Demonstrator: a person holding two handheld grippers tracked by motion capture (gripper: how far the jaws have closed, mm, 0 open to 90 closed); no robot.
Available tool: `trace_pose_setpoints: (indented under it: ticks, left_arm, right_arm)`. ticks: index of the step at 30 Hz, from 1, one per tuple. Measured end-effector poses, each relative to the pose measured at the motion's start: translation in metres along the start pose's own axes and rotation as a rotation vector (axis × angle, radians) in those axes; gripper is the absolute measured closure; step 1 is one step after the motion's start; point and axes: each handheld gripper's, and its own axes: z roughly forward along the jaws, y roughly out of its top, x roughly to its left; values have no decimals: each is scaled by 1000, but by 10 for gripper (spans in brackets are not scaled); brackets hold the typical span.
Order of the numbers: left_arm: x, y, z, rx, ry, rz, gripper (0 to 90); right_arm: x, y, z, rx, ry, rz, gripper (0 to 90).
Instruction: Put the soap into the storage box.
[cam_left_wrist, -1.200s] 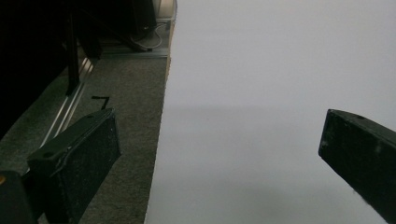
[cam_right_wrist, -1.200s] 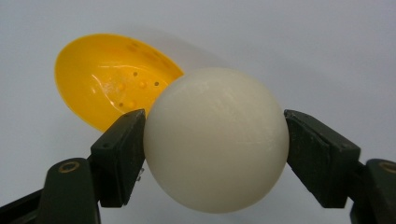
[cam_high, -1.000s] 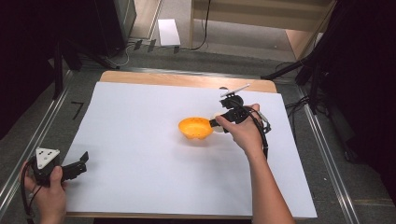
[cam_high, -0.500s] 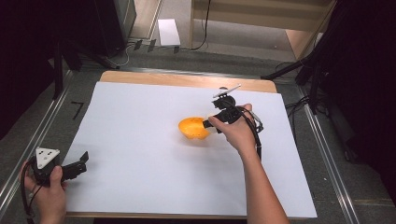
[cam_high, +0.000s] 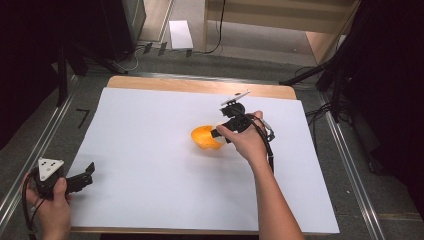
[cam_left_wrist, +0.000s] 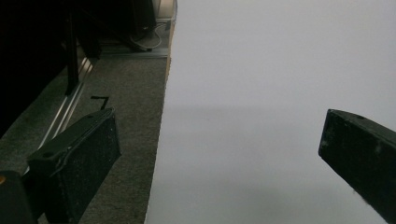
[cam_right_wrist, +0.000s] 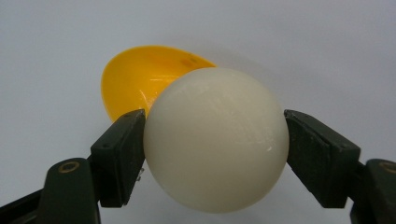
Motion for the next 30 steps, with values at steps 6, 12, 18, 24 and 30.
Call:
trace_pose_setpoints:
  ticks: [6, 12, 18, 24, 30]
  left_arm:
    - [0, 0, 0, -1, 0, -1, 0]
    - [0, 0, 0, -1, 0, -2, 0]
    - [0, 0, 0, -1, -1, -2, 0]
    - [0, 0, 0, -2, -1, -2, 0]
    - [0, 0, 0, -1, 0, 0, 0]
  right_arm:
    - [4, 2, 3, 4, 2, -6, 246]
    - [9, 5, 6, 5, 3, -13, 246]
    - [13, 7, 11, 8, 4, -19, 246]
    - [18, 8, 17, 13, -1, -11, 246]
    - [18, 8, 21, 19, -9, -10, 246]
